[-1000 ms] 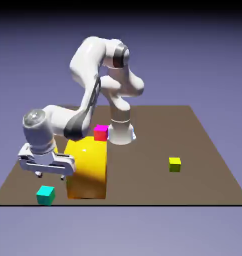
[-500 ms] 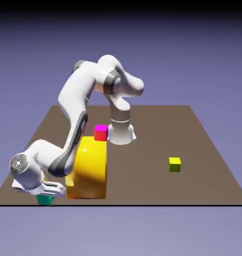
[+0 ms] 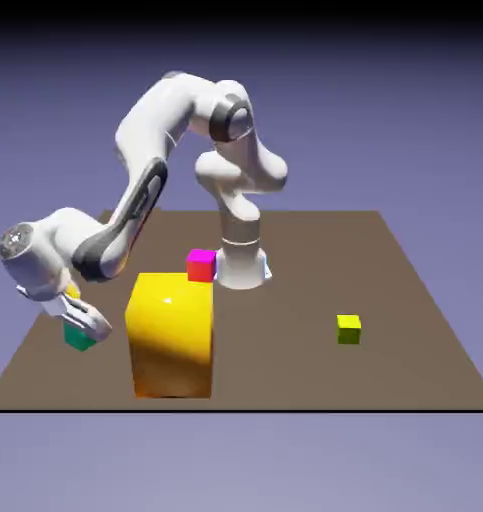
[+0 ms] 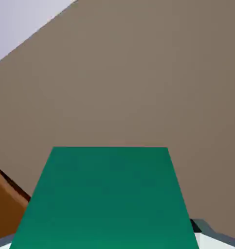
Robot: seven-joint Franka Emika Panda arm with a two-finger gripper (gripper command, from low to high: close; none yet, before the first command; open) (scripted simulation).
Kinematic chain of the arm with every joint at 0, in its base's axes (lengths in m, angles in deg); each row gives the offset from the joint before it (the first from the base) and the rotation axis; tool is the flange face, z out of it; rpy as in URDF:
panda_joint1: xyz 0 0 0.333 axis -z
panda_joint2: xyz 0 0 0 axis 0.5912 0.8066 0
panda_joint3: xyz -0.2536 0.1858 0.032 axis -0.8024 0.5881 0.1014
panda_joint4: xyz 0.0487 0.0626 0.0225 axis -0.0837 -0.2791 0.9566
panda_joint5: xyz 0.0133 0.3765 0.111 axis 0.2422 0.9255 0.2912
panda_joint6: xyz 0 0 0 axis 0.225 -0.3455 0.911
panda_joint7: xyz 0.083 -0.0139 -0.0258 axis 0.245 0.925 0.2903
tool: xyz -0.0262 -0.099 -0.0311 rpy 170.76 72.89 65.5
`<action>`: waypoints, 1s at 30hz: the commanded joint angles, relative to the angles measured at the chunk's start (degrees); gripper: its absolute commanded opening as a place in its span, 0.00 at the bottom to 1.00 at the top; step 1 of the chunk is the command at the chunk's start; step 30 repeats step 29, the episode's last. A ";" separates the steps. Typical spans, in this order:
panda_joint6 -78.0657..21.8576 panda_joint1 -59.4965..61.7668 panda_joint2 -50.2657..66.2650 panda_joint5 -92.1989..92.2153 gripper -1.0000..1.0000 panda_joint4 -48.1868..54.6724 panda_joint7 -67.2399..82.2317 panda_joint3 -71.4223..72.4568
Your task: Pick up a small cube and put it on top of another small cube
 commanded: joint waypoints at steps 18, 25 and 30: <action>12.05 -5.97 -26.39 9.61 0.00 -37.39 -23.43 -16.62; 19.47 -4.04 -16.69 22.13 0.00 -39.99 -14.66 -10.52; 18.27 -4.36 -18.31 20.10 1.00 -39.61 -16.12 -11.54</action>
